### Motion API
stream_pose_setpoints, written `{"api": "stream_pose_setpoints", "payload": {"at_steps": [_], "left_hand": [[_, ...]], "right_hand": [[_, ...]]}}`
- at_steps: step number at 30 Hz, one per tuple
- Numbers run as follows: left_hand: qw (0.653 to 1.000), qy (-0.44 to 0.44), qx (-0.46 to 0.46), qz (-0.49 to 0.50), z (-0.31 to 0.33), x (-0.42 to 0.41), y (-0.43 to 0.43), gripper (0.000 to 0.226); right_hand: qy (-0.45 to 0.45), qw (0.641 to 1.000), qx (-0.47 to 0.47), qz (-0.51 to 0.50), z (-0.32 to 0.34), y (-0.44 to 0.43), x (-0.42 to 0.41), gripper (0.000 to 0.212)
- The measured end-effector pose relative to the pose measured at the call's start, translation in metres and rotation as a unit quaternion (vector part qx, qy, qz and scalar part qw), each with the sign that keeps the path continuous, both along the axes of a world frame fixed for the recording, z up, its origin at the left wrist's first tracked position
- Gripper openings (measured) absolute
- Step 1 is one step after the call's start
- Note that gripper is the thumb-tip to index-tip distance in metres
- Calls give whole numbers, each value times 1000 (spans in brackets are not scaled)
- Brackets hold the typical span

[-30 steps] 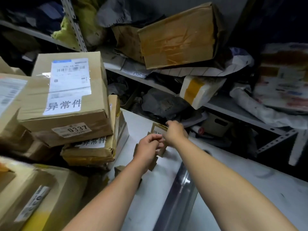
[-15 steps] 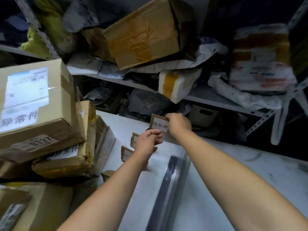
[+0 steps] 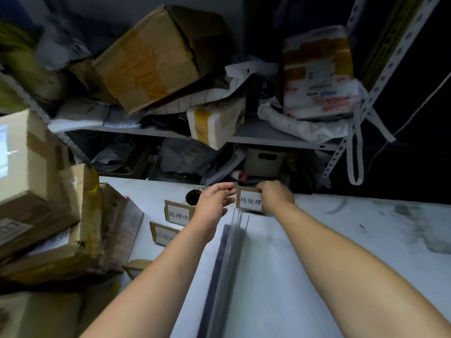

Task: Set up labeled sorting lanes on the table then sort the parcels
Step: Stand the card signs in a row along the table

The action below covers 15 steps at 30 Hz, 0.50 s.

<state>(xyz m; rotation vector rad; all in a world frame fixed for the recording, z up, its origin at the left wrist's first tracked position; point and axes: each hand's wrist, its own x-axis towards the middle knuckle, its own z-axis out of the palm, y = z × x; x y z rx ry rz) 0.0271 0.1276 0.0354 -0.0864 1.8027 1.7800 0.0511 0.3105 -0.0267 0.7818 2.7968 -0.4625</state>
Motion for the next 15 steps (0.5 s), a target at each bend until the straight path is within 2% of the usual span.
{"api": "stream_pose_setpoints", "payload": {"at_steps": [8, 11, 15], "left_hand": [[1000, 12, 6, -6, 2, 3, 2, 26], [1000, 10, 5, 5, -2, 1, -4, 26], [999, 17, -2, 34, -4, -11, -21, 28]], "right_hand": [[6, 999, -28, -18, -7, -5, 3, 31], [27, 999, -28, -4, 2, -13, -8, 35], [64, 996, -41, 38, 19, -36, -40, 26]]}}
